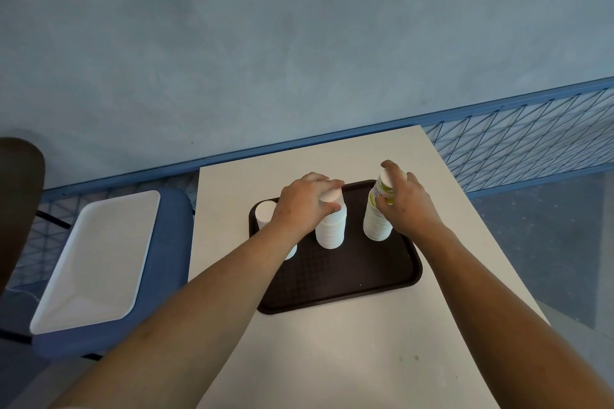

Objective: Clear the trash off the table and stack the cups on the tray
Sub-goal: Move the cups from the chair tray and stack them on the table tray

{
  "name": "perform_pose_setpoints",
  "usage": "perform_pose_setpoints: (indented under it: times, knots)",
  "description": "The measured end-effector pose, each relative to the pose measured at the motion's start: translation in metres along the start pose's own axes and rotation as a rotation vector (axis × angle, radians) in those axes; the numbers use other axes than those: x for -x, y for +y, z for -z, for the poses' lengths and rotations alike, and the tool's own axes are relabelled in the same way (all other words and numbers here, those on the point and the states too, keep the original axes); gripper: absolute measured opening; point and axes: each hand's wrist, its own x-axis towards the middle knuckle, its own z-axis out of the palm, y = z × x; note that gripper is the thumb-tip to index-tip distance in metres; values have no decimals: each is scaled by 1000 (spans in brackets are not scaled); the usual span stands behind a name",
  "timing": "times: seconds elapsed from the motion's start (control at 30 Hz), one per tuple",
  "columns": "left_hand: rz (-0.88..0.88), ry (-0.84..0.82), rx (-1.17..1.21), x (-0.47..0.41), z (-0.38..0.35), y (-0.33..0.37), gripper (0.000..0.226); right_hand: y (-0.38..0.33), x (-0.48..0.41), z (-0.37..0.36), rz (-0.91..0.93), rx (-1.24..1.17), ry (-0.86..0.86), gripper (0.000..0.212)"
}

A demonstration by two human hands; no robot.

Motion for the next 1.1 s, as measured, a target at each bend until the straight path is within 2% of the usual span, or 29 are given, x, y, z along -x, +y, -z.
perform_pose_setpoints:
  times: [0.27,0.47,0.6,0.77,0.9,1.1]
  knots:
    - [20,-9,27,-1,-3,-1,51,0,1,1,-9,-28,-13,61]
    - [19,7,3,16,-7,-4,81,-5,1,10,-13,-12,-71,74]
    - [51,90,4,35,-1,-9,83,-14,8,19,2,78,-23,82]
    - [92,165,-22,64,16,-21,77,-43,31,21,38,208,172,69]
    - [91,231,-13,99,36,-36,71,-71,61,13,104,282,266,57]
    - [100,255,-37,168,62,-71,70,-108,125,-6,153,337,217,53]
